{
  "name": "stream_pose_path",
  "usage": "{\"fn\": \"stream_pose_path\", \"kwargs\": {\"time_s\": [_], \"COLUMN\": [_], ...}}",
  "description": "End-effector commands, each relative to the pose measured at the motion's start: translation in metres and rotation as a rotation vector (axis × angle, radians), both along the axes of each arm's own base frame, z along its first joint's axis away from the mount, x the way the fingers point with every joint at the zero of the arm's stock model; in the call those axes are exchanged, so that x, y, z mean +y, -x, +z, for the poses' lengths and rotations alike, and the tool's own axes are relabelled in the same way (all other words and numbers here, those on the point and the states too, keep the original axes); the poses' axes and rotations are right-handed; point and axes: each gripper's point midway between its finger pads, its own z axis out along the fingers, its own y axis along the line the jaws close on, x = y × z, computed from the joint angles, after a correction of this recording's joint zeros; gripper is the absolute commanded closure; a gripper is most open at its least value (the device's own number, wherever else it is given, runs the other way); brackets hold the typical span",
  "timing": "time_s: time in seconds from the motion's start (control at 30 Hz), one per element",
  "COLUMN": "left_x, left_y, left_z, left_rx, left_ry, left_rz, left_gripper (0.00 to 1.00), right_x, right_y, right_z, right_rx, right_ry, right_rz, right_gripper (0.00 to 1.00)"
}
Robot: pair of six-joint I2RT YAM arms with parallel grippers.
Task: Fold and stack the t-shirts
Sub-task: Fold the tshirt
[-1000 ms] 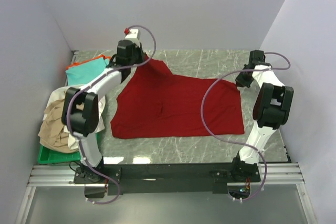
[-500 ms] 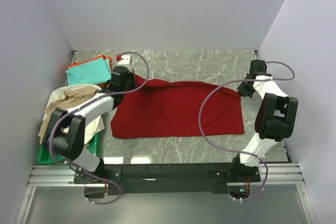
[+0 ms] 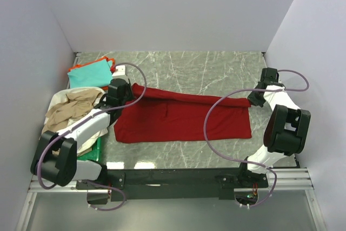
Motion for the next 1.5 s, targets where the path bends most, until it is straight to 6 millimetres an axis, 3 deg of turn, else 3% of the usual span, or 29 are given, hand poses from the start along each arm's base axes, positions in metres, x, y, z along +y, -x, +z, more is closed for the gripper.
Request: {"fn": "stream_pose_path", "kwargs": {"time_s": [0.0,0.5,0.9,0.93,0.97,1.0,1.1,1.2,1.33,1.4,1.47], "left_x": [0.008,0.013,0.013,0.010,0.008,0.005,-0.005,-0.015,-0.016,-0.014,-0.016], "left_y": [0.008,0.038,0.070,0.075,0.078,0.080,0.088,0.096,0.097,0.092,0.085], "left_z": [0.015,0.006,-0.024,-0.027,-0.025,-0.024,-0.017,-0.007,-0.001,-0.006,-0.016], "left_rx": [-0.045,-0.001,0.126,0.143,0.141,0.143,0.155,0.154,0.129,0.137,0.171], "left_ry": [0.033,0.082,0.128,0.145,0.159,0.172,0.228,0.283,0.313,0.295,0.268], "left_rz": [0.053,0.075,0.095,0.089,0.080,0.073,0.033,-0.017,-0.013,0.005,0.009], "left_gripper": [1.00,1.00,0.99,0.98,0.94,0.79,0.49,0.38,0.29,0.29,0.29], "right_x": [-0.008,-0.009,-0.014,-0.015,-0.017,-0.017,-0.020,-0.021,0.004,0.047,0.113], "right_y": [-0.003,0.003,0.021,0.024,0.028,0.030,0.034,0.036,0.026,0.011,-0.004], "right_z": [0.016,0.012,0.003,0.003,0.003,0.004,0.013,0.038,0.076,0.098,0.115], "right_rx": [-0.062,-0.045,-0.018,-0.018,-0.010,-0.009,-0.021,-0.081,-0.218,-0.329,-0.430], "right_ry": [0.035,0.042,0.073,0.079,0.088,0.095,0.117,0.147,0.147,0.118,0.024], "right_rz": [-0.022,-0.034,-0.084,-0.090,-0.104,-0.109,-0.120,-0.125,-0.038,0.095,0.298], "right_gripper": [1.00,1.00,1.00,0.95,0.89,0.83,0.69,0.66,0.64,0.62,0.60]}}
